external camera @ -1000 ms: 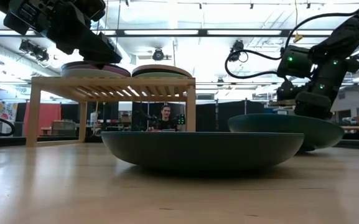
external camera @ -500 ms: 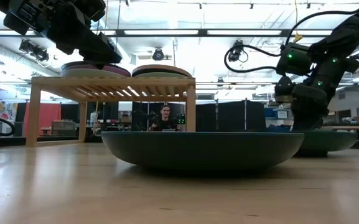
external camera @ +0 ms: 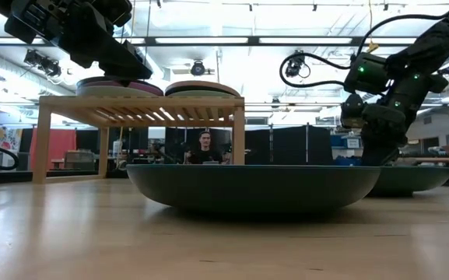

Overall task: Place and stack plates onto a shelf
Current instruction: Stack the dark green plate on the top of the black plate on the shelf

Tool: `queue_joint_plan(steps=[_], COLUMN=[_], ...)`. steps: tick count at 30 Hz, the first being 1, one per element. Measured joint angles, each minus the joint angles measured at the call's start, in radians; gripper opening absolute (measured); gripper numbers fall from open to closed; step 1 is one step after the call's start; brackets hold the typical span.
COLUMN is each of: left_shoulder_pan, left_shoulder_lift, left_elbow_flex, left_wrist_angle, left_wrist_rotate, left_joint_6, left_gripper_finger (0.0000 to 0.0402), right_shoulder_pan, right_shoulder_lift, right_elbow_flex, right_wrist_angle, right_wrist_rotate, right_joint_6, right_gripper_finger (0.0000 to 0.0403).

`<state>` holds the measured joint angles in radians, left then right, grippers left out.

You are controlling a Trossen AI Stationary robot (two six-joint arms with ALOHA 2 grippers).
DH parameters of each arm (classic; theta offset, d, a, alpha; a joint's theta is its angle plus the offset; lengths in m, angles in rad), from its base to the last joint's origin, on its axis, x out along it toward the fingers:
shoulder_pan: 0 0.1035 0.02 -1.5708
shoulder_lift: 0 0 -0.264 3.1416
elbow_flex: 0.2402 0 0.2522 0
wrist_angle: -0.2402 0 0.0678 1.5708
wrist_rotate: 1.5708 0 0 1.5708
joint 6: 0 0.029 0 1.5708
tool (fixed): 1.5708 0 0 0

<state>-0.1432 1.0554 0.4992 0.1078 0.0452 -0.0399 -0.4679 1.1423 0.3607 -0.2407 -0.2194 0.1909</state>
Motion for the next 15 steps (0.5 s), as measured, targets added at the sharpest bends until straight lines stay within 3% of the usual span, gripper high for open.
queue_joint_plan(steps=[15], left_shoulder_pan=[0.000], left_shoulder_lift=[0.000], left_elbow_flex=[0.000], left_wrist_angle=[0.000], left_wrist_rotate=[0.000], left_joint_6=[-0.001], left_gripper_finger=[0.0183], right_shoulder_pan=[0.002], right_shoulder_lift=[-0.002], right_elbow_flex=[0.162], right_wrist_angle=[-0.142], right_wrist_rotate=[-0.005], right_joint_6=[-0.039], right_gripper_finger=[0.0013])
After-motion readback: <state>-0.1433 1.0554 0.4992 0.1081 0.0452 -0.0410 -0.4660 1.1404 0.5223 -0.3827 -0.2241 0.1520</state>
